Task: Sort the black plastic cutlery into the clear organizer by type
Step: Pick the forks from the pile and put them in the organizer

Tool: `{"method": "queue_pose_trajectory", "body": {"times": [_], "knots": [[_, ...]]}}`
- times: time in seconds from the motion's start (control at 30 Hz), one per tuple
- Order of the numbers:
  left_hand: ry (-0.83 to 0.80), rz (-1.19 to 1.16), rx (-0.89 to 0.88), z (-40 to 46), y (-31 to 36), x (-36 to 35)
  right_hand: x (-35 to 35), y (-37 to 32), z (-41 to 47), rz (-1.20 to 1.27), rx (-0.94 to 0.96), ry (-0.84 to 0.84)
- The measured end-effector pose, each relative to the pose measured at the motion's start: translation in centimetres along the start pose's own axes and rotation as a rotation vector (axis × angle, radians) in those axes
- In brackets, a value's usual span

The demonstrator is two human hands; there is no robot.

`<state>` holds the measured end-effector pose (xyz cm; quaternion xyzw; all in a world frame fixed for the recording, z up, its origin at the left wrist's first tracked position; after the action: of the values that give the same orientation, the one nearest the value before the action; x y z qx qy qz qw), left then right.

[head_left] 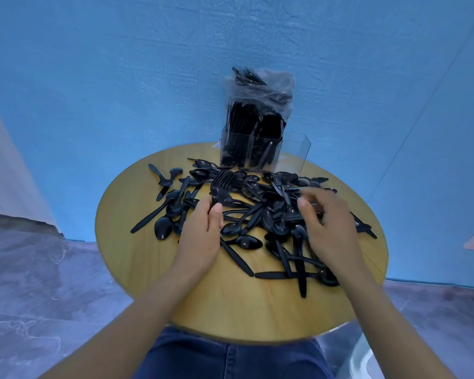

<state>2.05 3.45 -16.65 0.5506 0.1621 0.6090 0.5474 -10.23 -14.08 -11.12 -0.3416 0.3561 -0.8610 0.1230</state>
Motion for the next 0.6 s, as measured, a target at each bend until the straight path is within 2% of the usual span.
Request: {"method": "queue_pose_trajectory", "body": {"times": [0.07,0.23,0.37,0.6], "knots": [[0.019,0.011,-0.005,-0.2,-0.2,0.0,0.5,2.1,-1.5,-0.109,-0.08,-0.034],[0.012,0.025,-0.055,-0.3,0.1,-0.3,-3.0,3.5,-4.7,-0.293,-0.194,-0.277],[0.032,0.027,-0.057,-0.3,-0.1,-0.1,-6.9,1.9,-5.0,-0.332,-0.131,-0.387],[0.058,0.025,-0.05,-0.1,-0.3,0.1,-11.7,-1.1,-3.4,-0.165,-0.011,-0.49]]}}
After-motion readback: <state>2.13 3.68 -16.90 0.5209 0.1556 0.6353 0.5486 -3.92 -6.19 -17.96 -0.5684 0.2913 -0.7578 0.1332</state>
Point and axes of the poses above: each hand's wrist, its own z-axis towards the middle knuckle, its own x-axis out of the back of the hand, y = z × x, the point moved 9 cm from there along z, towards the middle knuckle, and after that the axes turned 10 degrees about z, right-handed, at the moved point
